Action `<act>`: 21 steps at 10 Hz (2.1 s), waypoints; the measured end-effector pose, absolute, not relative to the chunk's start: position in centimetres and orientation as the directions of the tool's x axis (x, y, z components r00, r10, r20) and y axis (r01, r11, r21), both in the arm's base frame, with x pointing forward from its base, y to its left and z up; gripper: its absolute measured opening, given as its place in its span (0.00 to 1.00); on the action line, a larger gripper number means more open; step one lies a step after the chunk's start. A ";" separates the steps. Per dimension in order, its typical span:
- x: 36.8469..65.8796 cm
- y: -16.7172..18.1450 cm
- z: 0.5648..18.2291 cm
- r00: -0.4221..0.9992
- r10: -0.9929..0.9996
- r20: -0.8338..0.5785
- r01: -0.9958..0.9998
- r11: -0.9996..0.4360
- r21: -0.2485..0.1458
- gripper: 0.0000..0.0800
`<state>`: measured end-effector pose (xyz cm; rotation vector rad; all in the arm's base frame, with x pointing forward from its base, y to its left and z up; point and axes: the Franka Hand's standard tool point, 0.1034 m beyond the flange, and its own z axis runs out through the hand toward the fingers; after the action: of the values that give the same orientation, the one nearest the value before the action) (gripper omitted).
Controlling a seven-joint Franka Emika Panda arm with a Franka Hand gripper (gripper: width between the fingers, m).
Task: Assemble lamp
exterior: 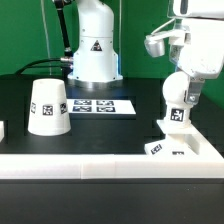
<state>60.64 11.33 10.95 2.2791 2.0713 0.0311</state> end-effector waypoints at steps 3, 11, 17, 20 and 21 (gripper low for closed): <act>60.6 11.2 10.9 0.144 0.989 -0.023 0.988 -0.142 0.060 0.72; 60.6 11.2 11.0 0.832 0.554 0.030 0.552 -0.832 0.055 0.72; 60.7 10.9 11.0 0.971 0.236 0.047 0.234 -0.971 0.044 0.72; 60.7 10.3 11.0 0.995 -0.086 0.052 -0.086 -0.996 0.011 0.72; 60.7 10.2 11.0 0.985 -0.163 0.052 -0.164 -0.987 0.005 0.72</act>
Offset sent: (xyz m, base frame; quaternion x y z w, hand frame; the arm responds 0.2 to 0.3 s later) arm -0.0089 -0.0066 0.0009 0.0098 0.0052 0.1208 0.9926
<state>60.71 10.24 10.95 3.1211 -0.2569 0.0806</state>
